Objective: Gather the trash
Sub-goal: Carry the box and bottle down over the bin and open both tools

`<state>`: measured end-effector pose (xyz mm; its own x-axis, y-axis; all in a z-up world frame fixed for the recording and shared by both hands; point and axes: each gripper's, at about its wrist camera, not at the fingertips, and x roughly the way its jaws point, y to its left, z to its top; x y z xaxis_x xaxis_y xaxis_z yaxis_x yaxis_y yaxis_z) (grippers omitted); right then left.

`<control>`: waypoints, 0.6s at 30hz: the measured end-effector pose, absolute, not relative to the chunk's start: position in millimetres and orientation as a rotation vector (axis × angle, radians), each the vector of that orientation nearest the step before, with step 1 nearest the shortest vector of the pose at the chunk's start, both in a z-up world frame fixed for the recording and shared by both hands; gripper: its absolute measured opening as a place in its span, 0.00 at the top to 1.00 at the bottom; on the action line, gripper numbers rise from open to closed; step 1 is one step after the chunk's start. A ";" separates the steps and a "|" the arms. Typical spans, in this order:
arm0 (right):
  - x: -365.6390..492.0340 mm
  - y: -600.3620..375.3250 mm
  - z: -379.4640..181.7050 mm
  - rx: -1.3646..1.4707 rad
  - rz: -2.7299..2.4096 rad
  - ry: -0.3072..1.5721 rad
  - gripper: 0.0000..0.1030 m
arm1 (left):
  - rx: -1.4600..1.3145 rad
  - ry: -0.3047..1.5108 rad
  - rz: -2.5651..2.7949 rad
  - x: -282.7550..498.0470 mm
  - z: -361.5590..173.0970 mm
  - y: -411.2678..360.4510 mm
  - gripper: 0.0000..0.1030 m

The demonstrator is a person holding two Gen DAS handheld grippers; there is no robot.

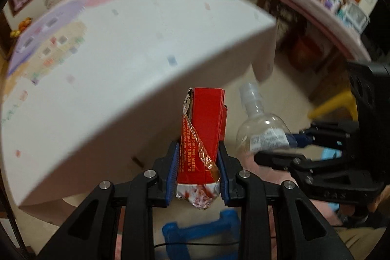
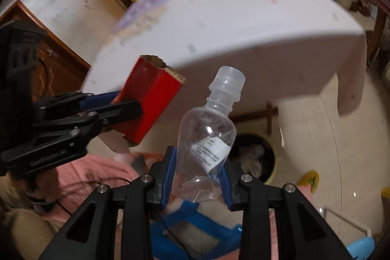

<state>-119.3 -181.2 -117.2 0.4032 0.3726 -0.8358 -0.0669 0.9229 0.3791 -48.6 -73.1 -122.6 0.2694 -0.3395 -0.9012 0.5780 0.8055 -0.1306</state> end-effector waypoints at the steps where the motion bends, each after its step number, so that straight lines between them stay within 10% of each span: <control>1: -119.1 -183.4 -131.1 0.313 0.274 1.152 0.68 | 0.253 1.166 -0.628 -49.3 -133.2 -75.8 0.73; 18: -100.6 -228.3 -327.6 0.577 0.093 1.384 0.67 | 0.344 1.346 -0.595 -29.4 -286.7 -132.4 0.71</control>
<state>-100.6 -228.3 -327.6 0.2061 0.3912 -0.8969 0.2681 0.8589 0.4363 -29.4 -132.4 -286.7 0.1085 -0.2023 -0.9733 0.5836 0.8055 -0.1024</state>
